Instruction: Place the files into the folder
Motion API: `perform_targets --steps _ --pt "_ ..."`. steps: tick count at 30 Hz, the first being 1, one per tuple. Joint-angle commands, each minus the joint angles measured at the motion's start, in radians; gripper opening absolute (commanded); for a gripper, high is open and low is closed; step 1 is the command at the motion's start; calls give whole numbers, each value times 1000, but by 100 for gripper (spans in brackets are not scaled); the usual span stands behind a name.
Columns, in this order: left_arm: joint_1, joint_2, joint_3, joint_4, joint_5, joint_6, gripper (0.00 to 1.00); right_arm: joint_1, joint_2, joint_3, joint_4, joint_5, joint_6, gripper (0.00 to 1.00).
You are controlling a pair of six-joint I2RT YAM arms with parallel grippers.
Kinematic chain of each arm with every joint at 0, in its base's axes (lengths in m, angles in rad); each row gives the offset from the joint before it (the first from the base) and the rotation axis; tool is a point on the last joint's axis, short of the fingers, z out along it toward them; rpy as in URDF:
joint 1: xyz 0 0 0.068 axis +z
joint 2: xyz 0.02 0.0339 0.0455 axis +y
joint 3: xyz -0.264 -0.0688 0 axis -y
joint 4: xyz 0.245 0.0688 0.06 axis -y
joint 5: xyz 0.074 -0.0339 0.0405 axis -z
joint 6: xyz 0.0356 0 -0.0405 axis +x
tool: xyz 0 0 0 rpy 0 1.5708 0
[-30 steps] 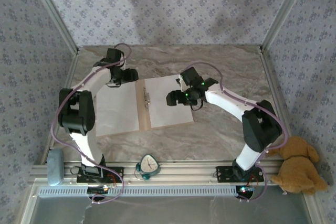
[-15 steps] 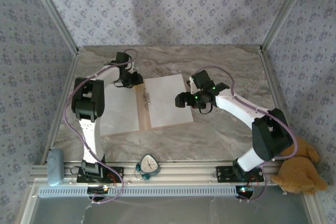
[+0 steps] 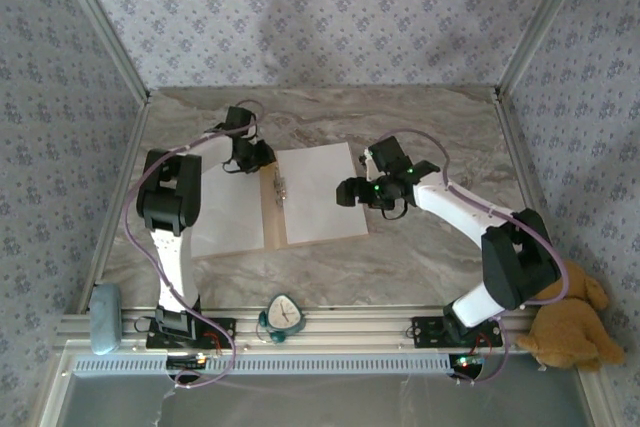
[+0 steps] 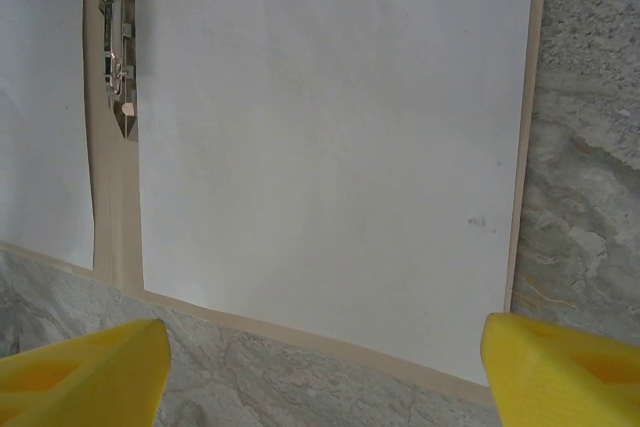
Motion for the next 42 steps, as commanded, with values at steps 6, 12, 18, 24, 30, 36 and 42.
perform_targets --steps 6,12,18,24,30,36,42 --pt "-56 -11 -43 -18 -49 -98 24 -10 -41 -37 8 -11 22 83" --pt "-32 -44 28 -106 -59 -38 28 -11 -58 -48 5 -10 25 83" --pt "-16 -80 131 -209 -7 61 37 -11 -63 -53 20 -7 37 83" --pt "-18 -103 154 -239 74 107 38 -10 -67 -48 23 -12 44 83" --pt "-25 -106 137 -238 146 147 38 -9 -80 -35 7 -12 43 83" --pt "-31 -111 106 -233 189 157 39 -7 -90 -35 -4 -18 48 83" --pt "-45 -143 63 -220 237 156 39 -6 -104 -41 -9 -15 52 83"
